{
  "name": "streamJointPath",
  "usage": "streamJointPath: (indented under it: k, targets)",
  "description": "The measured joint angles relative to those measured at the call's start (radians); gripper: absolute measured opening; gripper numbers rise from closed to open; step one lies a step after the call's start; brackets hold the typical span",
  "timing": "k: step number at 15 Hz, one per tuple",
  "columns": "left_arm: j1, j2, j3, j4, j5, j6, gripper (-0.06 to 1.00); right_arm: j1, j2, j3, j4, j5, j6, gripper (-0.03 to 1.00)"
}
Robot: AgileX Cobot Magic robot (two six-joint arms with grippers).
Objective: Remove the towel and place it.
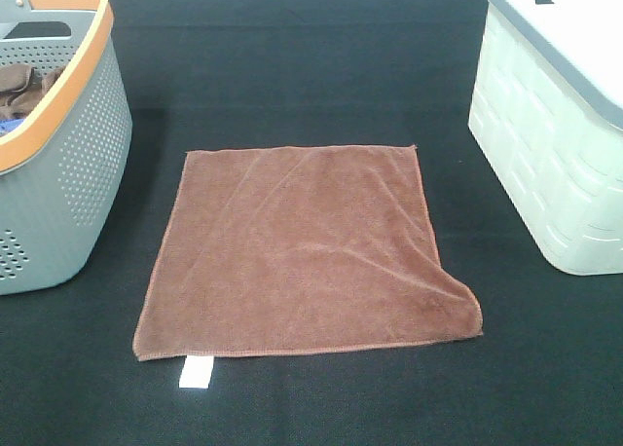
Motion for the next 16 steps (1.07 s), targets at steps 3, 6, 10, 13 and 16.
streamJointPath:
  k: [3, 6, 10, 13, 16]
  targets:
    - [-0.005, -0.020, 0.000, 0.000, 0.000, 0.000, 0.68, 0.000, 0.000, 0.000, 0.000, 0.000, 0.000, 0.77]
    - [0.035, -0.043, 0.000, 0.000, 0.000, 0.000, 0.68, 0.000, 0.000, 0.000, 0.000, 0.000, 0.000, 0.77]
    - [0.307, -0.159, 0.000, 0.000, 0.000, 0.000, 0.68, -0.177, -0.045, 0.000, 0.009, -0.002, 0.000, 0.77]
    - [0.445, -0.279, 0.000, 0.001, 0.000, 0.000, 0.68, -0.302, -0.135, 0.000, 0.009, -0.002, 0.000, 0.77]
    - [0.537, -0.389, 0.000, 0.001, 0.000, 0.000, 0.68, -0.314, -0.228, 0.001, 0.009, -0.002, 0.000, 0.77]
